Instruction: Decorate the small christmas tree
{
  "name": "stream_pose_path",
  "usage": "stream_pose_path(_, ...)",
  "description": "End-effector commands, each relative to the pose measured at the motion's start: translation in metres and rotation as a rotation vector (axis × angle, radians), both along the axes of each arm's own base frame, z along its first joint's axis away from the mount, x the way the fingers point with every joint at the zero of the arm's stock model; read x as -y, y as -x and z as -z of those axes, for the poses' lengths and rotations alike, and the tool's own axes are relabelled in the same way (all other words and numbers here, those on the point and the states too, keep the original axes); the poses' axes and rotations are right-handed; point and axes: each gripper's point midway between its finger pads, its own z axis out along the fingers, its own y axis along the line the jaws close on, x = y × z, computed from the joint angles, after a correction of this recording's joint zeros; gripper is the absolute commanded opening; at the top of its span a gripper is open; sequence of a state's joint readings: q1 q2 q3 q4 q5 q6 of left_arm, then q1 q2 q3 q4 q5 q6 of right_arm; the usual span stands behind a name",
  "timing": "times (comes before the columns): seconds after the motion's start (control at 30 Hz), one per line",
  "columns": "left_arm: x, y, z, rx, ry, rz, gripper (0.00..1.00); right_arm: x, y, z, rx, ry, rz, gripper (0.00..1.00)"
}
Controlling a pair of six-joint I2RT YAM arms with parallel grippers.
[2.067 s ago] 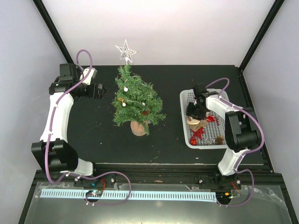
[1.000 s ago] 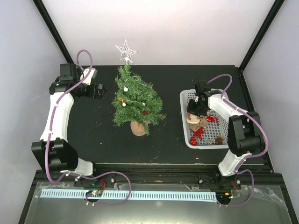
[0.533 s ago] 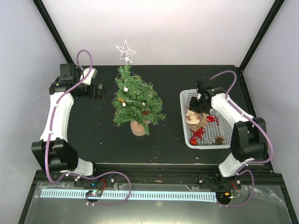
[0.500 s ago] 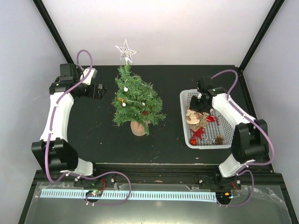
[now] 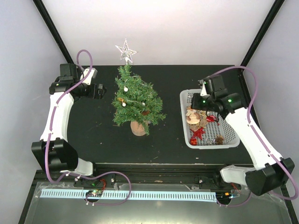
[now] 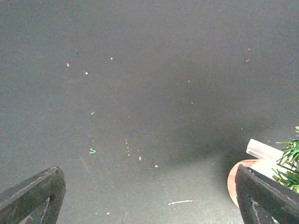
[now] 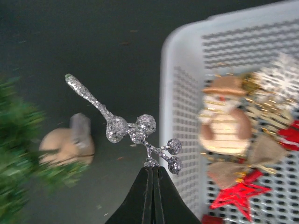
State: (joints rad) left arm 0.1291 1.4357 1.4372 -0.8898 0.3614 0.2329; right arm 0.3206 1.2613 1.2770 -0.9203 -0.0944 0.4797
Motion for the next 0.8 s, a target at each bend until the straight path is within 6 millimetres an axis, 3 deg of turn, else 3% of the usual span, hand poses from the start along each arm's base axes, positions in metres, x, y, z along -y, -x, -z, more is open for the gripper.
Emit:
stream_pose_path(0.0, 0.005, -0.003, -0.003, 0.004, 0.020, 0.016, 0.99, -0.042, 0.019, -0.049, 0.108, -0.001, -0.147, 0.01)
stream_pose_path(0.2, 0.006, -0.004, -0.006, 0.009, 0.028, 0.019, 0.99, -0.089, 0.039, -0.096, 0.172, 0.003, -0.316, 0.01)
stream_pose_path(0.5, 0.005, 0.001, -0.007, 0.017, 0.015, 0.019, 0.99, -0.149, 0.067, -0.115, 0.194, -0.010, -0.570, 0.01)
stream_pose_path(0.77, 0.003, 0.002, -0.006, 0.019, 0.007, 0.007, 0.99, -0.181, 0.088, -0.124, 0.198, 0.009, -0.721, 0.01)
